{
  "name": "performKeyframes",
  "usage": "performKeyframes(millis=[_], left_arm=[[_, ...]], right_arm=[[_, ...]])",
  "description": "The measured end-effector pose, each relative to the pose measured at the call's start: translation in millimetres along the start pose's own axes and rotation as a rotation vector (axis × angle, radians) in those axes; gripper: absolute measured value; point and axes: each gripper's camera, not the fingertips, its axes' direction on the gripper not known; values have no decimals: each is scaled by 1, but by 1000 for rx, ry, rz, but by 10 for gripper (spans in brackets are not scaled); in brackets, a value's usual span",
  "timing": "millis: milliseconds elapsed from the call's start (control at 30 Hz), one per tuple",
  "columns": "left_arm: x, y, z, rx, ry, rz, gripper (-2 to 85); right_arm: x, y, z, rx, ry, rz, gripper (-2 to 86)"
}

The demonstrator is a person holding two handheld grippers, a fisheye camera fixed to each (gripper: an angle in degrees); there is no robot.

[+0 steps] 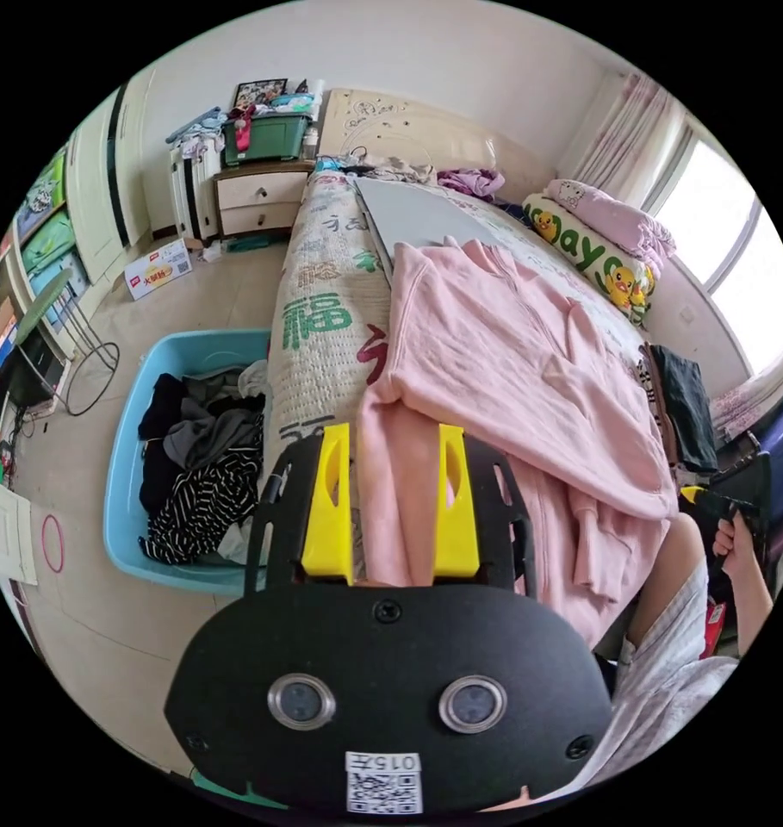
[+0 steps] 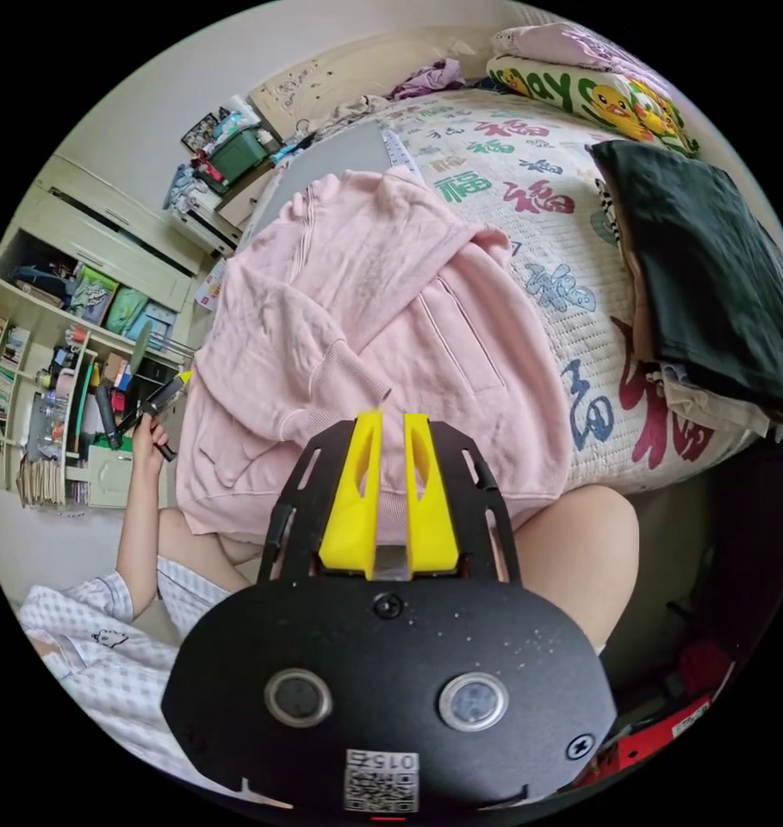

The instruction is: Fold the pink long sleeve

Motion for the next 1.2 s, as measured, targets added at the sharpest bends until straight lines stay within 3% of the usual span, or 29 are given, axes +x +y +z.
performKeyframes(millis=[67, 133, 300, 500, 633, 733, 867, 1100, 1200], left_arm=[[7, 10, -26, 64, 62, 23, 127], [29, 16, -54, 162, 244, 67, 114], [125, 25, -64, 117, 614, 175, 91], [200, 28, -23, -63, 503, 171, 87], [202, 28, -9, -173, 436, 165, 87], [200, 26, -11, -179, 422, 182, 84], [201, 17, -18, -195, 413, 184, 81], [222, 3, -32, -238, 297, 297, 55], [223, -6, -37, -284, 334, 387, 53]], right_arm=[[5, -4, -1, 24, -22, -12, 78], [11, -15, 4, 22, -82, -30, 96], [9, -32, 13, -3, -182, -82, 51], [0, -26, -5, 18, -80, -176, 5], [13, -25, -13, 34, -84, -215, 50], [19, -30, -15, 61, -146, -245, 112], [19, -40, -3, -25, -235, -311, 54], [12, -38, 8, -92, -2, -389, 22], [16, -42, 8, -126, -23, -417, 46]])
